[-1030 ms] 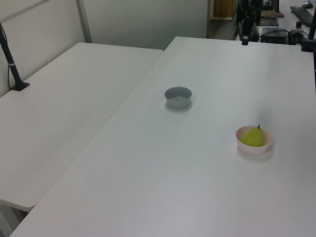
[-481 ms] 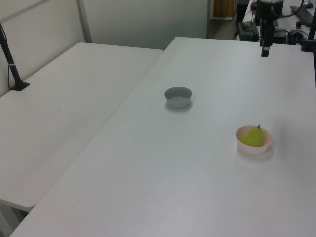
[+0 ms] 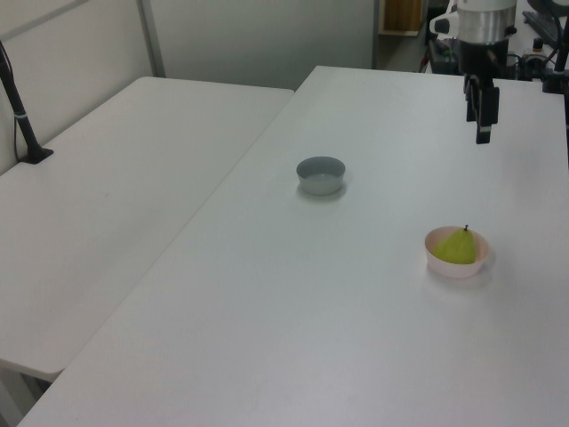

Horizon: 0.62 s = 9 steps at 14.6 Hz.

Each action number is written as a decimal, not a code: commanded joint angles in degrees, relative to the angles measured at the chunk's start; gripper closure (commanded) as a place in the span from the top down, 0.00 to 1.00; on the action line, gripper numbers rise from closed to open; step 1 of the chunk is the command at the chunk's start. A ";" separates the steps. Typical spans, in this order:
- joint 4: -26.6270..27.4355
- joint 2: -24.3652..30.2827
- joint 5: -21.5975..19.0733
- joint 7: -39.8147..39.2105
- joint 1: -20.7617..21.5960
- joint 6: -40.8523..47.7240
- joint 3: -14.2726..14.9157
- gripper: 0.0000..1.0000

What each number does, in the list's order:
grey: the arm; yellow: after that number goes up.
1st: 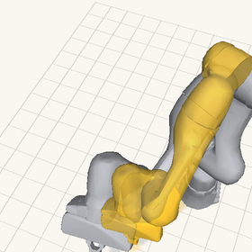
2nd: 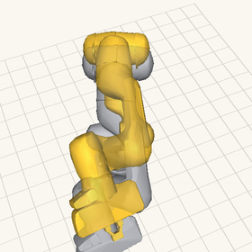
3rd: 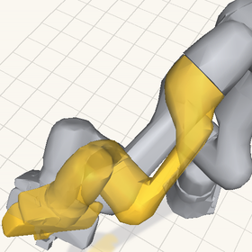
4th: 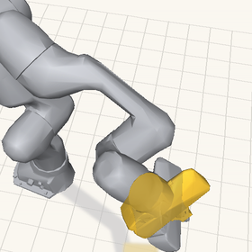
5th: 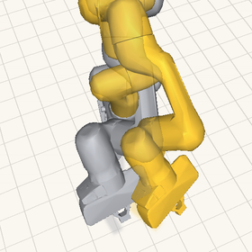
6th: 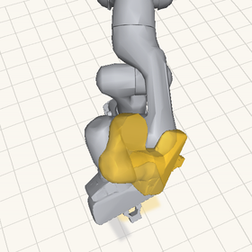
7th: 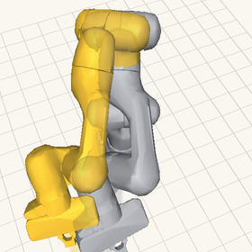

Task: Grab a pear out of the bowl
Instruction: 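Move the open gripper over the pink bowl and lower onto the pear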

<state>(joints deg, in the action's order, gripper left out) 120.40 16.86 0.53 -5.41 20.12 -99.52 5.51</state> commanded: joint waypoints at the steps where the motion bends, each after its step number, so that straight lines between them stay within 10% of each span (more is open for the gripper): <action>1: 0.19 -3.13 0.00 1.89 3.16 -0.24 0.55 1.00; 9: 1.23 -11.84 0.52 7.15 9.49 -7.07 0.55 1.00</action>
<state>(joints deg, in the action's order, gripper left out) 120.64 8.79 0.53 -2.85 26.76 -101.05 5.50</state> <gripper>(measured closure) 0.000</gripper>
